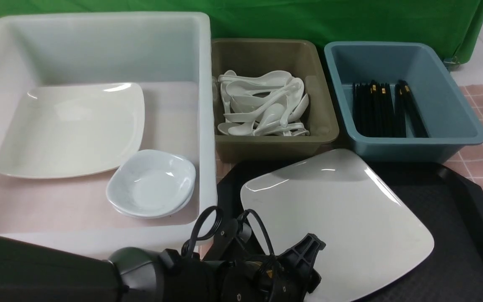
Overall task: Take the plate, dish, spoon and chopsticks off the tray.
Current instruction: Use the left arm to grab a plate from the dinner plate
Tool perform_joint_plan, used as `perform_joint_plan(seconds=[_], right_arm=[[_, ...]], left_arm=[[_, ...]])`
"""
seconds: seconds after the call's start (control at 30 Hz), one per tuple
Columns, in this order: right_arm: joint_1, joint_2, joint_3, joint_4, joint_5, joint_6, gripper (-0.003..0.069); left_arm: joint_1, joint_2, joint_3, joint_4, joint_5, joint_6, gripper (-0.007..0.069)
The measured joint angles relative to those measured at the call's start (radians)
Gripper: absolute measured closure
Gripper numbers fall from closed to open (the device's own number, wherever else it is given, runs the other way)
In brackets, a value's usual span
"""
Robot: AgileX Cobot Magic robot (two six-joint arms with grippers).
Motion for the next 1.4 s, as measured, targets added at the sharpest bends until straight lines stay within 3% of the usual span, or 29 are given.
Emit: perform_joint_plan(seconds=[0.13, 0.17, 0.83, 1.4], right_arm=[[0.0, 0.0, 0.0, 0.0, 0.0, 0.0, 0.0622], [0.0, 0.0, 0.0, 0.0, 0.0, 0.0, 0.0622], [0.0, 0.0, 0.0, 0.001, -0.006, 0.0, 0.0617], [0.0, 0.0, 0.0, 0.001, -0.051, -0.002, 0.0613]], left_arm=[[0.0, 0.006, 0.001, 0.0, -0.01, -0.002, 0.0551], [0.0, 0.006, 0.002, -0.001, -0.016, -0.004, 0.0558], [0.0, -0.185, 0.016, 0.312, 0.059, 0.007, 0.0614], [0.013, -0.433, 0.016, 0.438, 0.096, 0.009, 0.0614]])
